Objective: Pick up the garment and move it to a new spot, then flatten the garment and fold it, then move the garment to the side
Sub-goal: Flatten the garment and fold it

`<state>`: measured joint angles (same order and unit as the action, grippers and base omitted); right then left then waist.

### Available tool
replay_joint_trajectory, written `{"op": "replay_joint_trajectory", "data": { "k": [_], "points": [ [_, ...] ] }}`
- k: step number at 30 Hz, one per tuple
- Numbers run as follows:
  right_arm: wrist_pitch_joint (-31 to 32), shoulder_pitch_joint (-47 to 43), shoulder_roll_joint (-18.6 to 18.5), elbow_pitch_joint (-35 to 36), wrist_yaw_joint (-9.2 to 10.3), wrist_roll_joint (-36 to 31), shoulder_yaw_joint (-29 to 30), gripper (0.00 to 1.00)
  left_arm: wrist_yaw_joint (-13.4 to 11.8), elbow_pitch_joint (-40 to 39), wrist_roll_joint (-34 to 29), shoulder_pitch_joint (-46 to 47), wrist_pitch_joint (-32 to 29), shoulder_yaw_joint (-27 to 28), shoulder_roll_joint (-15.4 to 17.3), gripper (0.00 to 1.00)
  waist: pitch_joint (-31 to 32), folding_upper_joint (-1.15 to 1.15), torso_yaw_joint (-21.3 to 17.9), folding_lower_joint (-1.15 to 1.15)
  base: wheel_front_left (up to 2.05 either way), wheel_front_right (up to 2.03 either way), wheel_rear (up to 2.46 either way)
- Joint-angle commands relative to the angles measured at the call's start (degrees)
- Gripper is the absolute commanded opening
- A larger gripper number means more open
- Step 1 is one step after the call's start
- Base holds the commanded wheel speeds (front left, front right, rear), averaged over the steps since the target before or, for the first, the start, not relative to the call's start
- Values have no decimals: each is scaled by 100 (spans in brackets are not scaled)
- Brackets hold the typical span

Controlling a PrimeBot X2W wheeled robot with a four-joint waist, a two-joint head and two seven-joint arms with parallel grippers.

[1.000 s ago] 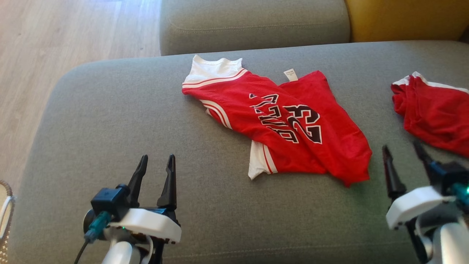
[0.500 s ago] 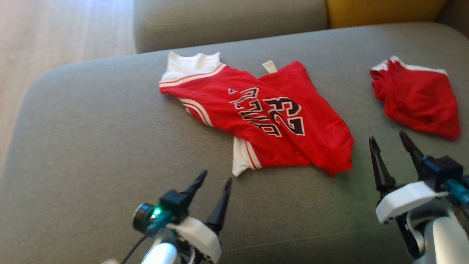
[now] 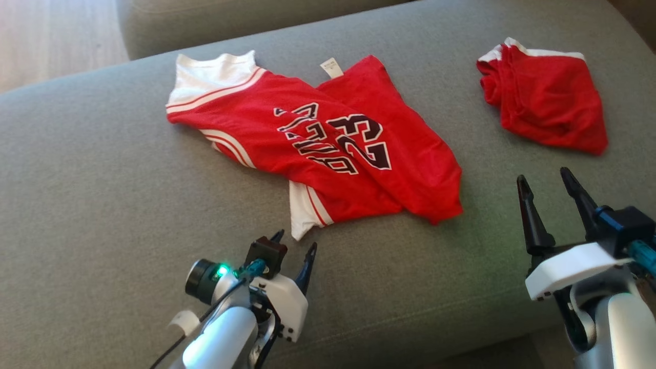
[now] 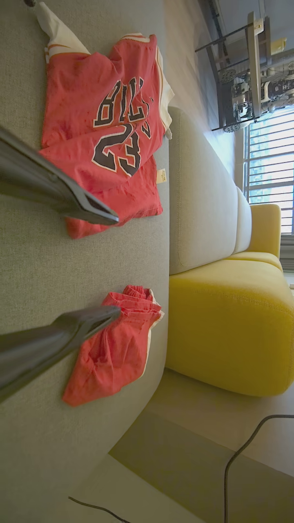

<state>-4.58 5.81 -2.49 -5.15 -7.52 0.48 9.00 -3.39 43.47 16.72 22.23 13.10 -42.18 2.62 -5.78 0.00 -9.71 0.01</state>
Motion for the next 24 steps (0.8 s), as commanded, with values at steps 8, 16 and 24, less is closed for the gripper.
{"op": "replay_joint_trajectory", "data": {
  "k": [8, 16, 24],
  "points": [
    [-112, 377, -39, 165, 3, 76, -140, 100, -193, 360, 371, 725, 147, -215, 26, 100, -200, 0, -139, -1, 0, 0, 0],
    [-170, 416, -39, 67, 3, 97, -59, 100, -332, 530, 724, 999, 185, -390, 26, 0, -247, 0, -60, -1, 0, 0, 0],
    [-194, 384, -39, -22, 3, 87, 15, 100, -860, -245, 309, 967, 188, 37, 192, 0, 2, 0, 307, -1, 0, 0, 0]
  ]
}}
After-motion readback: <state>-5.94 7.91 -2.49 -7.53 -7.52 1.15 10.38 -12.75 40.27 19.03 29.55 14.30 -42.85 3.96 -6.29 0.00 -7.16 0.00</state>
